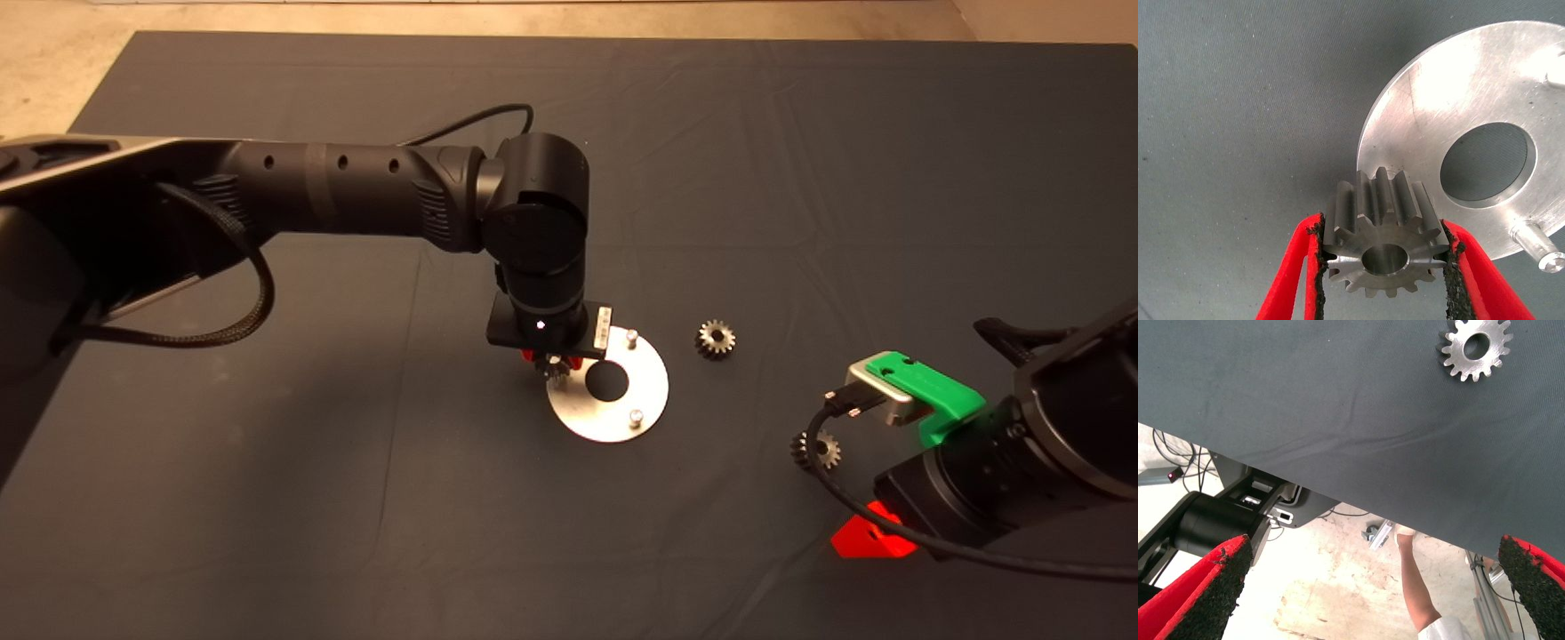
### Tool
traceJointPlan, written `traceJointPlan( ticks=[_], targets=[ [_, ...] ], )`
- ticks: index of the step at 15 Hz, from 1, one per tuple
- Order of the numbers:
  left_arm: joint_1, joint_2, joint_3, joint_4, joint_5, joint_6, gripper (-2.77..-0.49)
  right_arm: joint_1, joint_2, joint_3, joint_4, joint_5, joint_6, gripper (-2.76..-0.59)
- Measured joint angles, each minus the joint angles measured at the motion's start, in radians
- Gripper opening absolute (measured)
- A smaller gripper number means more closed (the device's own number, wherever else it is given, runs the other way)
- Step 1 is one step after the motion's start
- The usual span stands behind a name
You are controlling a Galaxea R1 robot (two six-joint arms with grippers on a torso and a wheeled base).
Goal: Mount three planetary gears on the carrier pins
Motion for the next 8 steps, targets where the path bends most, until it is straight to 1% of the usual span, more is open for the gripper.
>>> traceJointPlan(
  ticks=[3,8],
  targets=[
    [0.0,0.003,-0.001,-0.01,0.0,0.0,-2.39,0.0,0.0,0.0,0.0,0.0,0.0,-0.61],
    [0.0,0.003,-0.006,-0.014,0.0,0.0,-2.4,0.0,0.0,0.0,0.0,0.0,0.0,-0.61]
  ],
)
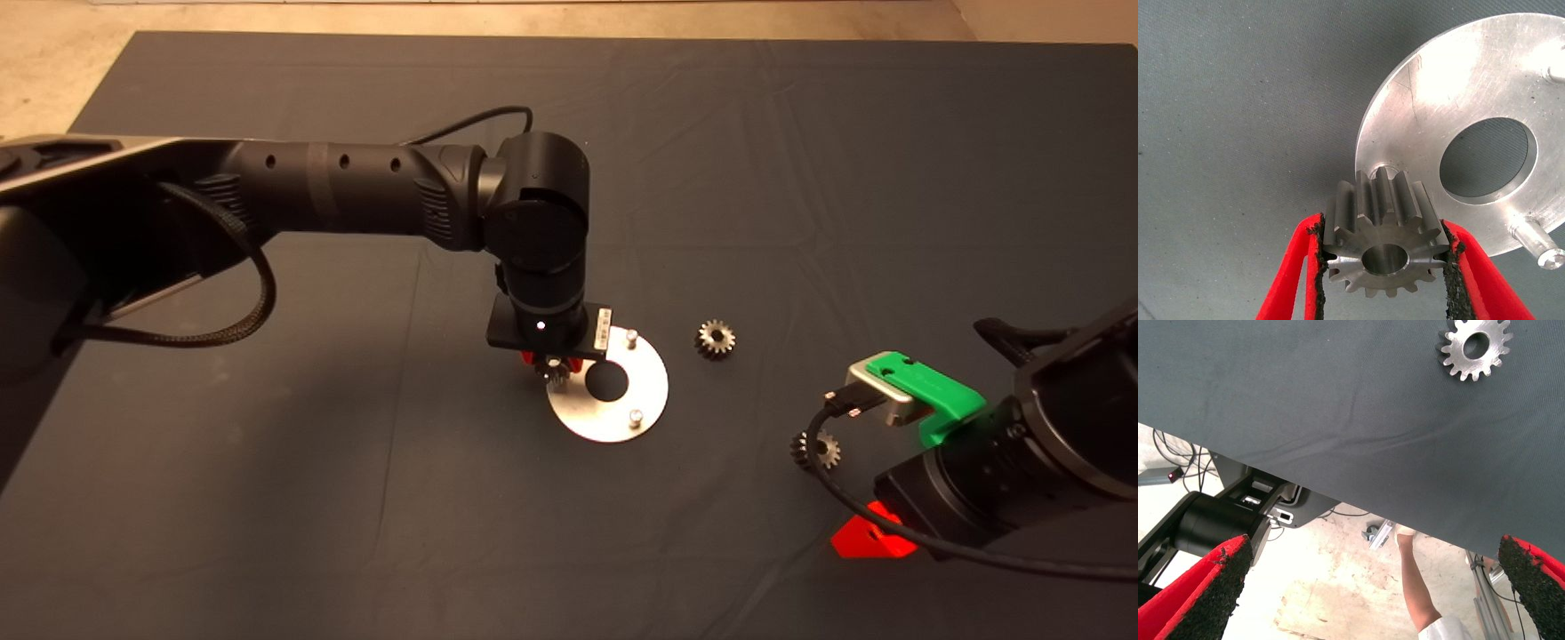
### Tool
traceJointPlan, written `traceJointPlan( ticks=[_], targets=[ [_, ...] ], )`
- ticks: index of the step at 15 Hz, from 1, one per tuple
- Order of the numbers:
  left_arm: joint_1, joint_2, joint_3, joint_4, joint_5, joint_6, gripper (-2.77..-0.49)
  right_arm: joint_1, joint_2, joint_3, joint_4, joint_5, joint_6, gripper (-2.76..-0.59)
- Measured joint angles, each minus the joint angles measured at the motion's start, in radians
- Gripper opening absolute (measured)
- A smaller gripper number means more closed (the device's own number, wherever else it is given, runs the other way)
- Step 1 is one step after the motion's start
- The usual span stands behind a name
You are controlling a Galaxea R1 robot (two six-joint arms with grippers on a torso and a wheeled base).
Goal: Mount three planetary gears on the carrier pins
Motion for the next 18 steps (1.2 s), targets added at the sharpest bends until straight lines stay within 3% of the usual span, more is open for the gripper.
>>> traceJointPlan(
  ticks=[10,18],
  targets=[
    [0.0,0.036,-0.017,-0.016,0.0,0.0,-2.4,0.0,0.0,0.0,0.0,0.0,0.0,-0.61],
    [0.0,0.035,-0.026,-0.019,0.0,0.0,-2.4,0.0,0.0,0.0,0.0,0.0,0.0,-0.61]
  ],
)
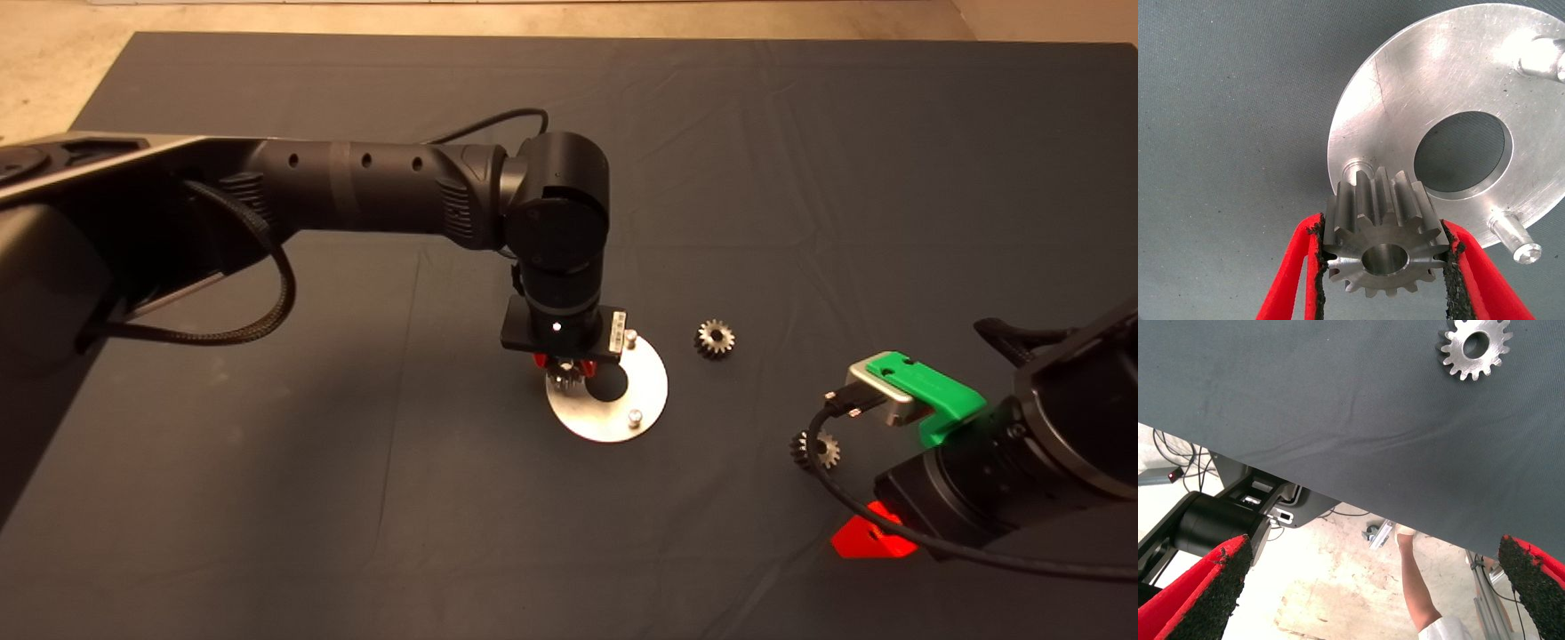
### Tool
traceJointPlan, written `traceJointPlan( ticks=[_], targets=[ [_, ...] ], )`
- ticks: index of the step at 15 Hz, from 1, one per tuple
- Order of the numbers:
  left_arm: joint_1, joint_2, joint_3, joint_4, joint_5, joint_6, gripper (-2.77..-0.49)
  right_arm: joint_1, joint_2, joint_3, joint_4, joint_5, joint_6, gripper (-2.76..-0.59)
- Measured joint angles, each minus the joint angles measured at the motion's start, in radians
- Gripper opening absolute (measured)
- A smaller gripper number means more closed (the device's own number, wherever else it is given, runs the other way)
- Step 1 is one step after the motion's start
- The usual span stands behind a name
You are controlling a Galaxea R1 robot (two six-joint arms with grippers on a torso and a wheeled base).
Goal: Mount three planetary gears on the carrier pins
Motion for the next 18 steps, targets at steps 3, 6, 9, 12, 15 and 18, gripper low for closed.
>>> traceJointPlan(
  ticks=[3,6,9,12,15,18],
  targets=[
    [0.0,-0.006,0.0,0.0,0.0,0.0,-2.4,0.0,0.0,0.0,0.0,0.0,0.0,-0.61],
    [0.0,-0.022,0.0,0.0,0.0,0.011,-2.4,0.0,0.0,0.0,0.0,0.0,0.0,-0.61],
    [0.0,-0.034,-0.001,-0.001,0.0,0.015,-2.4,0.0,0.0,0.0,0.0,0.0,0.0,-0.61],
    [0.006,-0.033,-0.001,-0.001,0.0,0.018,-2.4,0.0,0.0,0.0,0.0,0.0,0.0,-0.61],
    [0.006,-0.032,-0.001,-0.002,0.0,0.019,-2.4,0.0,0.0,0.0,0.0,0.0,0.0,-0.61],
    [0.009,-0.018,-0.001,-0.001,0.0,0.018,-2.4,-0.005,0.0,0.0,0.0,0.0,0.0,-0.61]
  ],
)
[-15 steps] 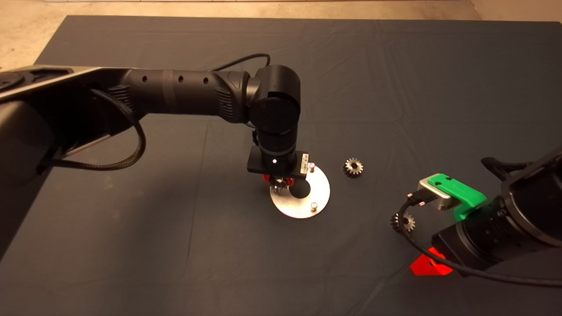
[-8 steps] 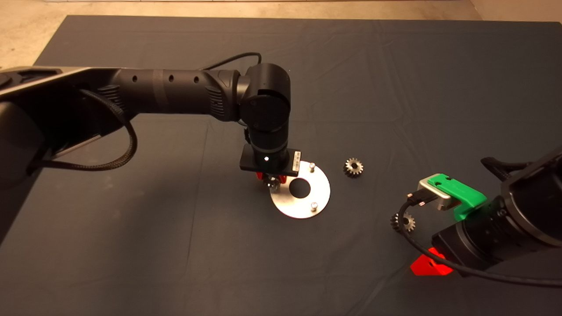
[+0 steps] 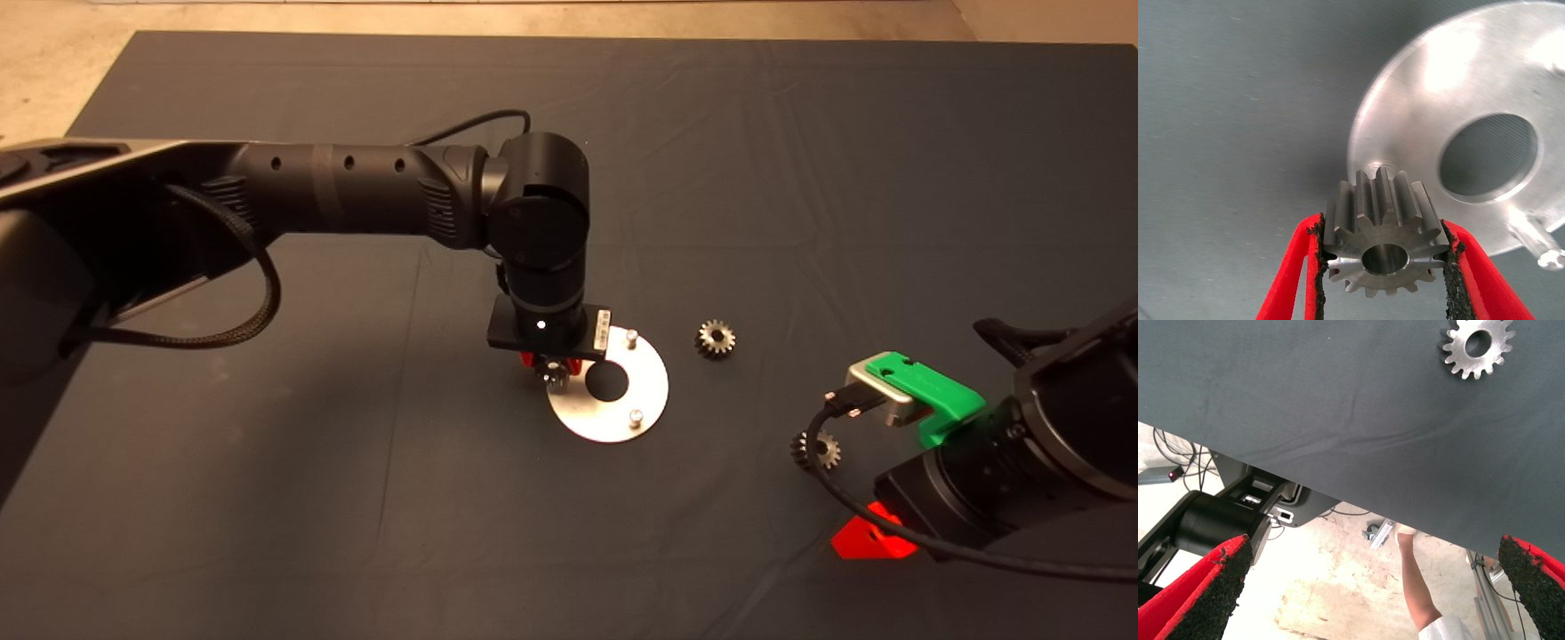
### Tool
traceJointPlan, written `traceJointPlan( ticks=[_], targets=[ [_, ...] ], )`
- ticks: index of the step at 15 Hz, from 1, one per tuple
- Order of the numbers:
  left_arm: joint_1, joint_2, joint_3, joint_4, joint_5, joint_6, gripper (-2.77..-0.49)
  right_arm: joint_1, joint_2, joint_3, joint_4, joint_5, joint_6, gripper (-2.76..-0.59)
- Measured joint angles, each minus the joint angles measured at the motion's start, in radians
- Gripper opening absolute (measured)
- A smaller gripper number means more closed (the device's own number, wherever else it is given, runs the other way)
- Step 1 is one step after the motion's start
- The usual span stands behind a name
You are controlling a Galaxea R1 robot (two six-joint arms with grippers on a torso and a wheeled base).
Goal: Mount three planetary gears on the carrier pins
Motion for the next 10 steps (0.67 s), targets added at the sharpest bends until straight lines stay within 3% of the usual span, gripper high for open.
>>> traceJointPlan(
  ticks=[10],
  targets=[
    [0.002,0.011,-0.007,0.0,0.002,0.0,-2.4,0.0,0.0,0.0,0.0,0.0,0.0,-0.61]
  ],
)
